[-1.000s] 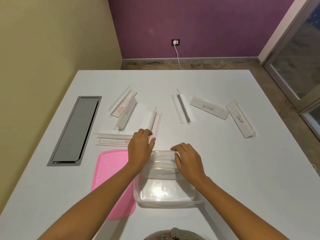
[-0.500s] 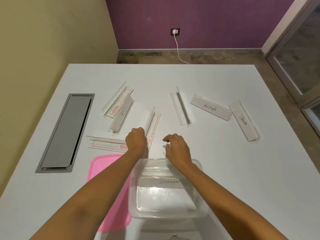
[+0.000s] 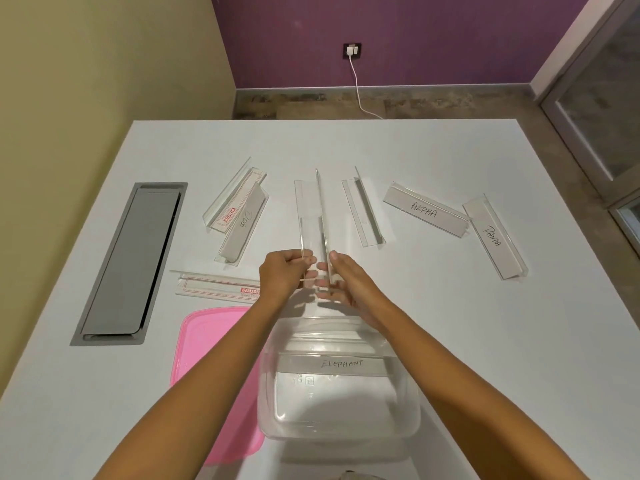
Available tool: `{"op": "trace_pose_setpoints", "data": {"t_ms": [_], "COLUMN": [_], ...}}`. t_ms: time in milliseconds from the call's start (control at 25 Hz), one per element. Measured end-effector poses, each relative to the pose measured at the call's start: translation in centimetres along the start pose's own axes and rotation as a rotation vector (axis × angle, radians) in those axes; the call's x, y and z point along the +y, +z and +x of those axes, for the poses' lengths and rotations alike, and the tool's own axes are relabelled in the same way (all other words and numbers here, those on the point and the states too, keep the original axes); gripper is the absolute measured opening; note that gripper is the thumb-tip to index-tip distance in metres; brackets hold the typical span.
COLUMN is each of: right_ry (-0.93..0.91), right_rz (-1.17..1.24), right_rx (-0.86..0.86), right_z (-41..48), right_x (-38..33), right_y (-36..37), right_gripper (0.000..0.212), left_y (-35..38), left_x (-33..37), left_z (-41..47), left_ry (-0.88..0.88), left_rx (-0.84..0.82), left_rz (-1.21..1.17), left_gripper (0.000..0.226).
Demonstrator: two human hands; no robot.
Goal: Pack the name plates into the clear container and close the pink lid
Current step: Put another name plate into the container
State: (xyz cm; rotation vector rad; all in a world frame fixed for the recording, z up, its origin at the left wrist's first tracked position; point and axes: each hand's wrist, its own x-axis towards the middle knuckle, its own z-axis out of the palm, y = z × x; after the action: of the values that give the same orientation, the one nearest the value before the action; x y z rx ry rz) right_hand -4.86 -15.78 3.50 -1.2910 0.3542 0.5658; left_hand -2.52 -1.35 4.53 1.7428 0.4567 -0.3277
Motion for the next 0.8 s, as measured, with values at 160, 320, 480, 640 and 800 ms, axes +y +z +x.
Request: {"op": "trace_pose_setpoints", "data": {"t_ms": [160,320,480,640,800], "right_ry": [-0.024,-0.059,-0.125,-0.225,-0.235], "right_rz": [0.223,0.233,0.043,-0.406,-0.761], "right_rx": [-0.167,-0.184,-0.131,0.007,0.032], "right_z": [-1.4,-3.3,-5.7,-7.6,-10.0], "right_x": [0.0,-1.1,-1.5,-1.0,-0.5], "right_y": [-0.3,-0.6,-1.3,-3.2,-4.6], "right_gripper": [0.046,0.065,0.061,0.047,0.057], "left_y": [-0.1,-0.5,-1.6,-4.3,-7.1], "left_x": [0.1,0.6,1.2,2.1,1.7], "left_z": [-1.5,-3.0,-4.7,-6.6,-8.9], "left_ry": [0.051,0.269,0.275,0.552,0.839], "left_rx": [-0.089,-0.107,-0.039,0.098,0.046], "left_rz": [-0.022,0.104,0.105,0.286,0.629], "left_gripper": [0.011,0.018,0.06,0.101,0.115]}}
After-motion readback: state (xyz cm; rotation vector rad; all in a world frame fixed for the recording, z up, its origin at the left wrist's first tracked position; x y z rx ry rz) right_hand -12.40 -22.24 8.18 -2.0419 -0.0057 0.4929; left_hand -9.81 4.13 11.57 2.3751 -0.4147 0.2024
